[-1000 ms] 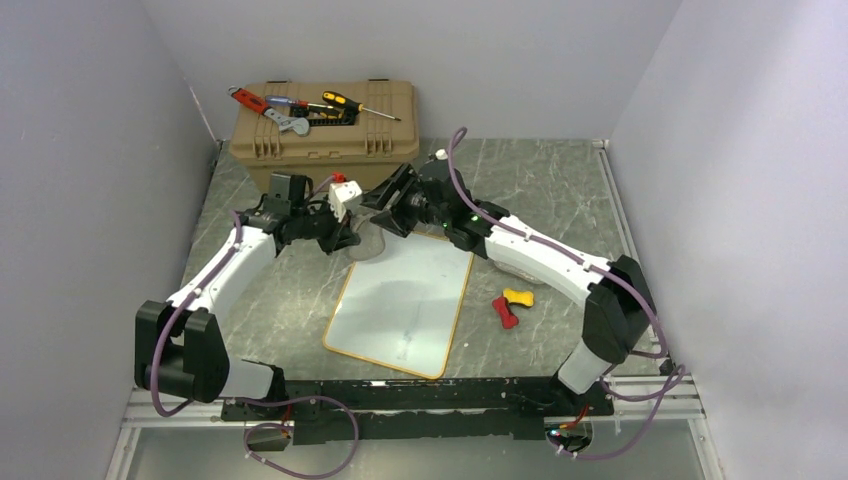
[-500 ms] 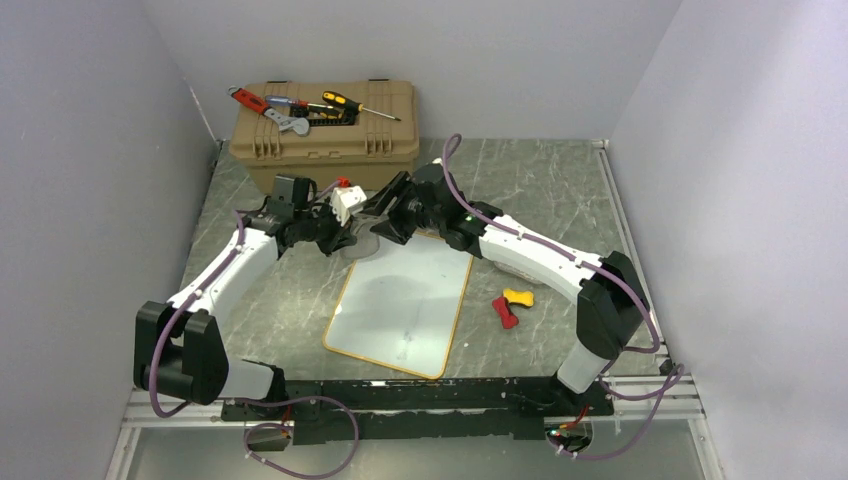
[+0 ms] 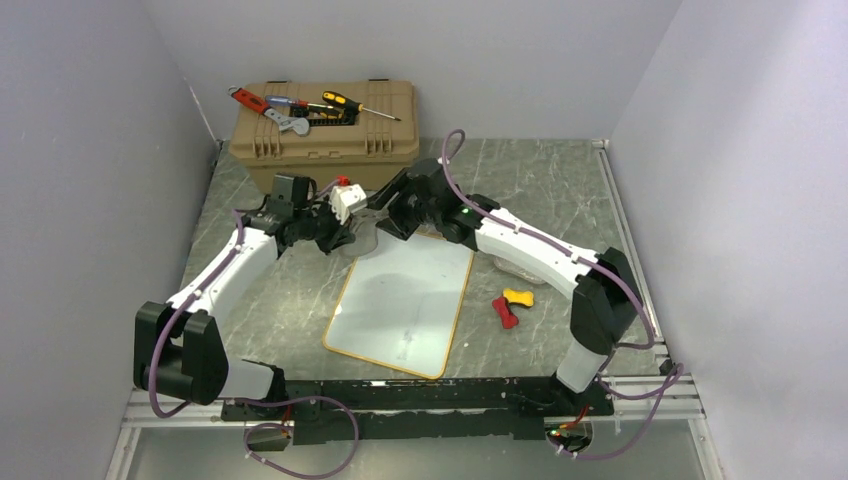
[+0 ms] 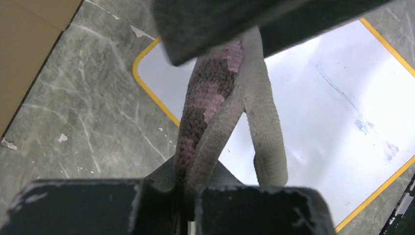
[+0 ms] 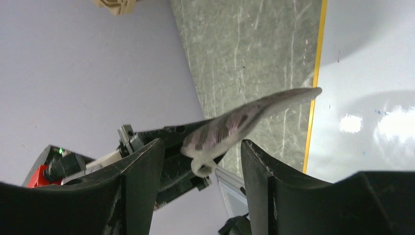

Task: Erase the whiteboard
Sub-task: Pick up the whiteboard eraser from the center of the board, then erase the whiteboard at the center of the board.

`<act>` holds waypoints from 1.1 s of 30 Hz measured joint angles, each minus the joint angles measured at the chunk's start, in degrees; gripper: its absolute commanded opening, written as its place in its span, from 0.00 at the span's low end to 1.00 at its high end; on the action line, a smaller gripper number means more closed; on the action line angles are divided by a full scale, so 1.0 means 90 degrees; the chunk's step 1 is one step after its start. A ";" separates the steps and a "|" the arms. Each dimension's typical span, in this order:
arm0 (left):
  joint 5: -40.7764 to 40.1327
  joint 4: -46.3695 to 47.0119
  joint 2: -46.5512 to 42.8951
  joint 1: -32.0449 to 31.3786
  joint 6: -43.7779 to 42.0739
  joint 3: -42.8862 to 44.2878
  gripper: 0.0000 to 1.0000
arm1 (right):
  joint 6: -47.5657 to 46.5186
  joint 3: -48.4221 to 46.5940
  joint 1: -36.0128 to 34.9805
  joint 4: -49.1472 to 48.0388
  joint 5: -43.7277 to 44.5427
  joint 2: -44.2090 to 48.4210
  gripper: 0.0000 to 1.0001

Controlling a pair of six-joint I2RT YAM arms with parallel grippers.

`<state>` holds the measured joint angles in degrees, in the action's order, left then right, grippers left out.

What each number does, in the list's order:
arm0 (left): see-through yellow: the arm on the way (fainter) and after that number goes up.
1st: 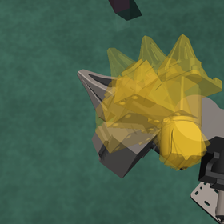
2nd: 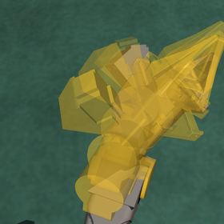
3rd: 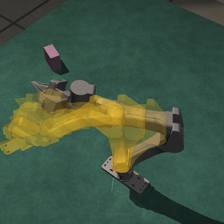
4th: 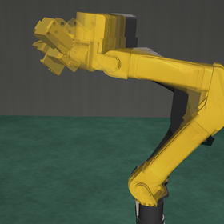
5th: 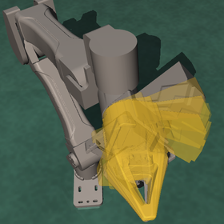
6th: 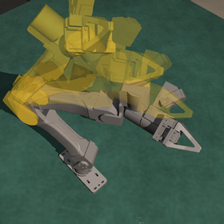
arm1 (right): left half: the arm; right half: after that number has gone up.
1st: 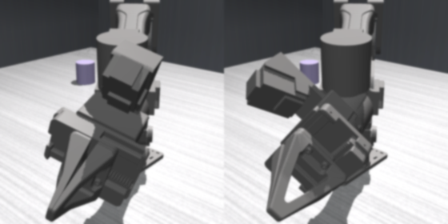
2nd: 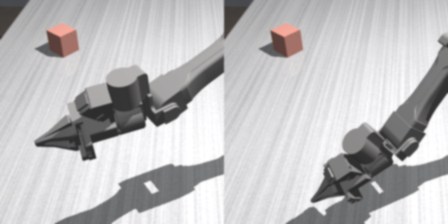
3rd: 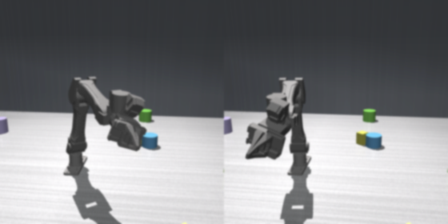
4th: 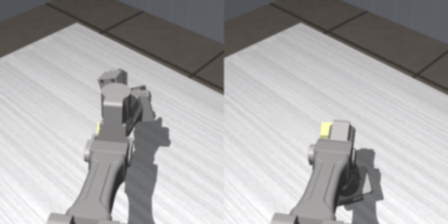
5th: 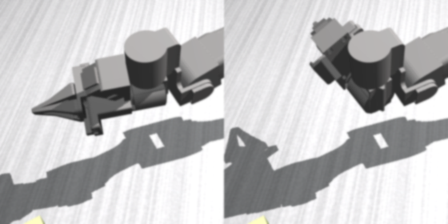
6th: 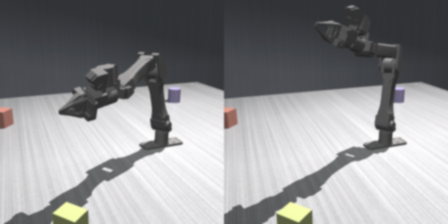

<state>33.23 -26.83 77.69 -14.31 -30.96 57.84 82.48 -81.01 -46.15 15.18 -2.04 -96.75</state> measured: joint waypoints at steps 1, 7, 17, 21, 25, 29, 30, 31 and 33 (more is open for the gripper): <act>-0.0012 0.0005 0.0000 0.0012 0.0007 0.0015 0.00 | 0.0007 -0.0092 0.0000 0.0036 0.0015 -0.0073 0.58; -0.0107 -0.0092 -0.0024 -0.0015 -0.0012 0.0027 0.00 | 0.0073 -0.0636 0.0046 0.0073 0.0051 -0.0653 0.50; -0.0206 -0.0044 -0.0024 -0.0063 -0.0012 0.0027 0.00 | 0.0175 -0.0634 -0.0039 0.0092 -0.0085 -0.0729 0.24; -0.0287 -0.0041 -0.0027 -0.0080 0.0012 0.0027 0.24 | 0.0124 -0.0634 -0.0061 0.0097 -0.0192 -0.0763 0.00; -0.0333 -0.0051 -0.0024 -0.0090 0.0219 0.0027 0.48 | -0.0231 -0.0602 -0.0061 0.0294 -0.0134 -0.0697 0.00; -0.0257 -0.0177 -0.0029 -0.0114 0.0532 0.0027 0.57 | -0.1095 -0.0335 -0.0051 0.1224 0.0017 -0.0102 0.00; -0.0219 -0.0260 -0.0029 -0.0121 0.0634 0.0027 0.58 | -0.1387 -0.0335 -0.0049 0.1605 0.0073 0.0095 0.00; -0.0219 -0.0308 -0.0029 -0.0114 0.0699 0.0027 0.58 | -0.1644 -0.0338 -0.0046 0.1933 0.0097 0.0272 0.00; -0.0185 -0.0474 -0.0002 -0.0029 0.0882 0.0032 0.58 | -0.2290 -0.0398 -0.0044 0.2951 0.0253 0.0690 0.00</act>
<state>31.57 -31.09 77.67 -14.57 -23.03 58.13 61.87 -84.60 -46.54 41.74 0.23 -90.54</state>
